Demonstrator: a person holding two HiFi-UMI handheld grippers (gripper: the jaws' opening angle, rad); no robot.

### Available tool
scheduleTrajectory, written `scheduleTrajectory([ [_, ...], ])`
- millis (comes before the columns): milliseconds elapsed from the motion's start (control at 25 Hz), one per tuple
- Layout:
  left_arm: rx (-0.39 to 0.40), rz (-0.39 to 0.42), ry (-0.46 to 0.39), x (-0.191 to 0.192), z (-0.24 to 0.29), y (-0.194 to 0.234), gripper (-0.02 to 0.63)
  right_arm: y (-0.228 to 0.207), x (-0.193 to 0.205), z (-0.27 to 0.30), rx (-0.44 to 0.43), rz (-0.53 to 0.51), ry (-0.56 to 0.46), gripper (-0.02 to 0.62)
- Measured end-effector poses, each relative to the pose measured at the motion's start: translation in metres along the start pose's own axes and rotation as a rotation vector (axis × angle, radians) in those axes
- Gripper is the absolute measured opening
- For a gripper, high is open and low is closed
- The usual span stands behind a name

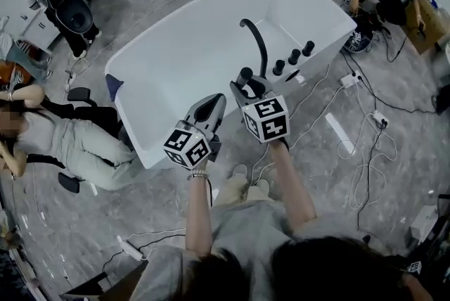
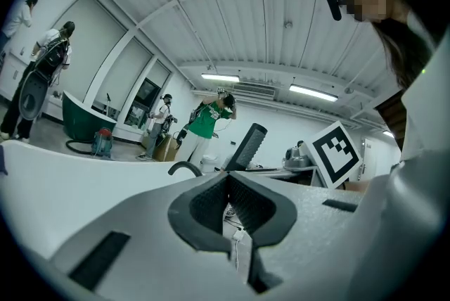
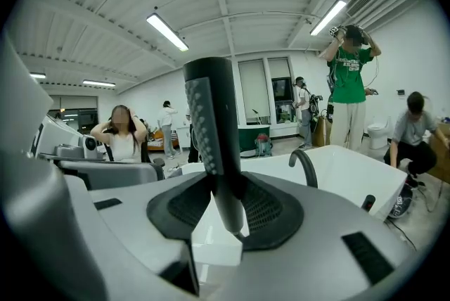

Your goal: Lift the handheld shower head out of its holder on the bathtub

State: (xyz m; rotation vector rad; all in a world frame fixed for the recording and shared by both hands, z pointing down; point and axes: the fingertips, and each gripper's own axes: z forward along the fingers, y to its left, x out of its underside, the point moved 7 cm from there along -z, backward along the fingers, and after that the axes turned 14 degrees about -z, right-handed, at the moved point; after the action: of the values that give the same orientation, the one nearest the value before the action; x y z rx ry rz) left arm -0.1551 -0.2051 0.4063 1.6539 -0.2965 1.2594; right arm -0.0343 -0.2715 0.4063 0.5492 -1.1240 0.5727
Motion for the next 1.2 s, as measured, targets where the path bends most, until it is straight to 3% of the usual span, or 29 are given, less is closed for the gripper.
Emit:
scheduleTrajectory([
  [1200, -0.014, 0.155, -0.149, -0.027, -0.045, -0.093, 0.005, 0.023, -0.071, -0.106, -0.048, -0.049, -0.214, 0.133],
])
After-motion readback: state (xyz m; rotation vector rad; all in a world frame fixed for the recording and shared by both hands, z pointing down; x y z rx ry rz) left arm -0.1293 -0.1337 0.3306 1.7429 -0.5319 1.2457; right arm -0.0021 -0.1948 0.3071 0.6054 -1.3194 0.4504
